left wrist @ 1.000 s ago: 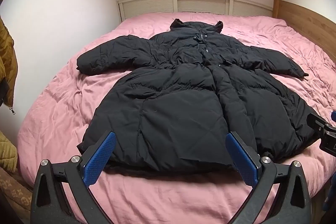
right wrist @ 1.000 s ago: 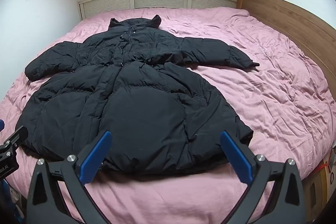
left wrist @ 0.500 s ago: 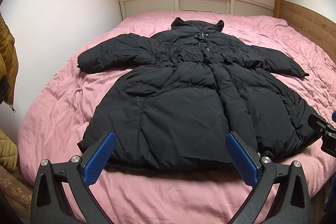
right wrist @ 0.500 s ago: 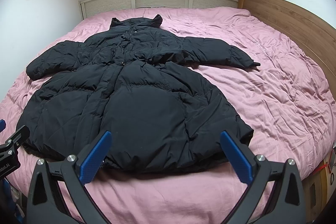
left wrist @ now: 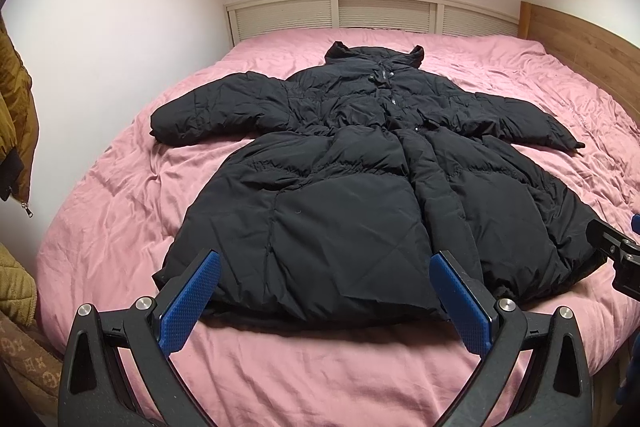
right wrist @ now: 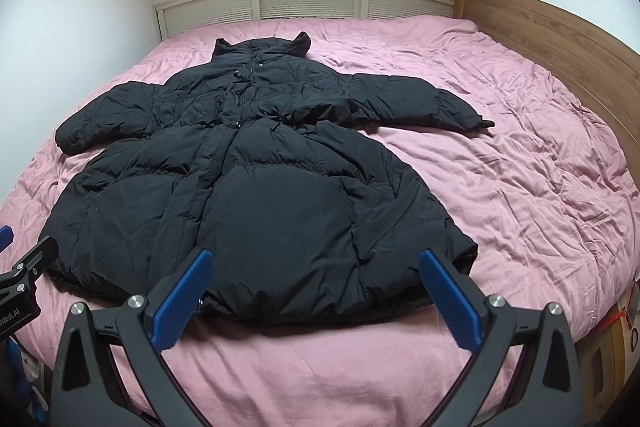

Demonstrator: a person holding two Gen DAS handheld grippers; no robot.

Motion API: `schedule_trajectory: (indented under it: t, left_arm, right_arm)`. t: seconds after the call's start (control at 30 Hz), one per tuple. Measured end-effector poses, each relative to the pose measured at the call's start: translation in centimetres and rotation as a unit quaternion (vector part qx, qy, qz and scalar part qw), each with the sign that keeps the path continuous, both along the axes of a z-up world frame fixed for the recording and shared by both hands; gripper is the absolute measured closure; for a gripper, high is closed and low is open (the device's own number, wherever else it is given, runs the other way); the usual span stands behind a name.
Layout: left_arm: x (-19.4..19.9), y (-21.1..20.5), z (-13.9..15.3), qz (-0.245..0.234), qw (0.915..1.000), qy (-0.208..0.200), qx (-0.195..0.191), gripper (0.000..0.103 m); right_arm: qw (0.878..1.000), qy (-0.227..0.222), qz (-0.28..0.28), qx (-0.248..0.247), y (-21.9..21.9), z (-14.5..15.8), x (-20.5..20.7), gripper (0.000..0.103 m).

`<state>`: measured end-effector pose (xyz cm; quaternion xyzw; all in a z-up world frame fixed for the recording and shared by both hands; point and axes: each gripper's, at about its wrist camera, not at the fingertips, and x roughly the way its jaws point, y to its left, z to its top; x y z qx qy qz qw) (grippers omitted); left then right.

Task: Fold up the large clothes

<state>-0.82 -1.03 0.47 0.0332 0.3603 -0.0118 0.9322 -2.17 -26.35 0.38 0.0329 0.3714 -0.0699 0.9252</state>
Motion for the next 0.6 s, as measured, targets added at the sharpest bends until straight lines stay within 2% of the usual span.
schedule_trajectory:
  t: [0.6]
  left_arm:
    - [-1.7,-0.4,1.5,-0.013,0.9998,-0.008,-0.011,0.001]
  right_arm:
    - [1.0,-0.022,0.005,0.003,-0.2,2.3,-2.4,0.0]
